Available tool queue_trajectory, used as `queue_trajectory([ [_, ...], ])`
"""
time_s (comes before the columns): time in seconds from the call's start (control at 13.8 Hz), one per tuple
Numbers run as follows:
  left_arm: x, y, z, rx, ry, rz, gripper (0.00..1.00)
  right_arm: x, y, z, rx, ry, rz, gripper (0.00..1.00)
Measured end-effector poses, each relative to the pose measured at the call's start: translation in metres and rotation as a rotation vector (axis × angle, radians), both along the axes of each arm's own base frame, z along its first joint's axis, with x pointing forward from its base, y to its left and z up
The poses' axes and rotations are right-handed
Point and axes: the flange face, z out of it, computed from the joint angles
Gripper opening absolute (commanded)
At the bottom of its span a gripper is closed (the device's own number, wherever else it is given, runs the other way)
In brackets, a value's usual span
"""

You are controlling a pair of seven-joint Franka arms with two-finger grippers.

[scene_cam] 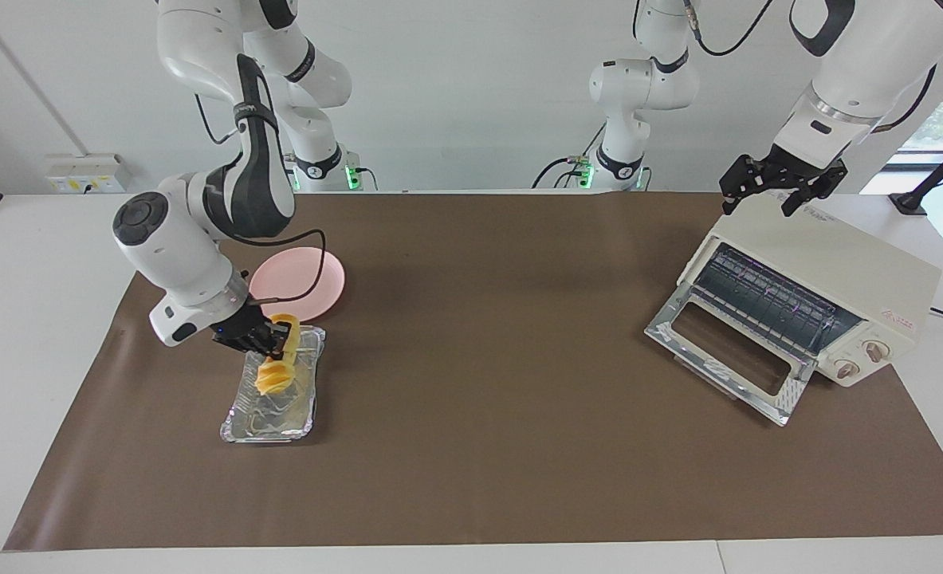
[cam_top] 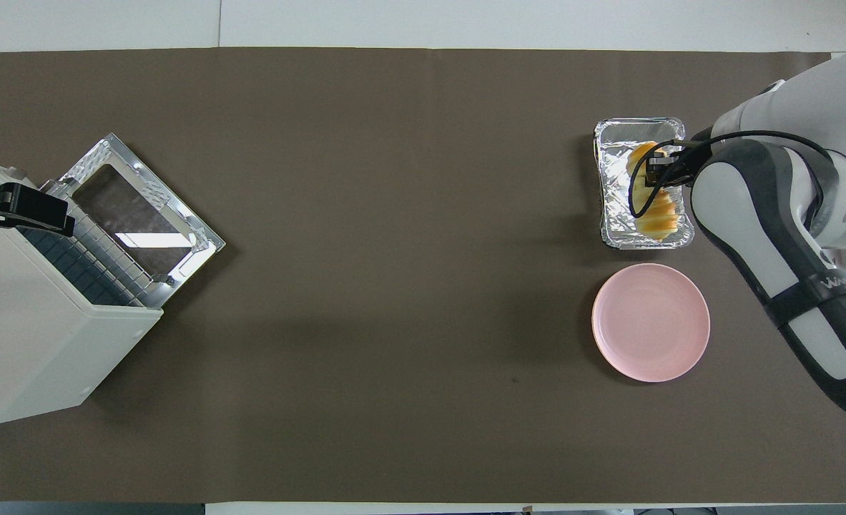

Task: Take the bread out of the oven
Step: 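Lift the bread onto the pink plate with the right gripper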

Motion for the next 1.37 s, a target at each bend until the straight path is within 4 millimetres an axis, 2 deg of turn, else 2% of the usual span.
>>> queue_trajectory([
  [0.14, 0.000, 0.000, 0.000, 0.000, 0.000, 0.000, 1.00, -0.023, 0.016, 0.005, -0.009, 0.048, -0.033, 0.00],
  [0.36, 0.000, 0.000, 0.000, 0.000, 0.000, 0.000, 1.00, -0.067, 0.058, 0.004, -0.035, 0.097, -0.069, 0.00],
  [0.51, 0.000, 0.000, 0.000, 0.000, 0.000, 0.000, 1.00, -0.097, 0.065, -0.003, -0.053, 0.127, -0.077, 0.00],
  [0.87, 0.000, 0.000, 0.000, 0.000, 0.000, 0.000, 1.00, -0.144, 0.041, -0.042, -0.076, 0.176, -0.116, 0.00],
  [1.08, 0.000, 0.000, 0.000, 0.000, 0.000, 0.000, 1.00, -0.152, 0.025, -0.051, -0.074, 0.160, -0.120, 0.00],
  [1.37, 0.000, 0.000, 0.000, 0.000, 0.000, 0.000, 1.00, -0.158, -0.019, -0.069, -0.062, 0.123, -0.077, 0.00],
])
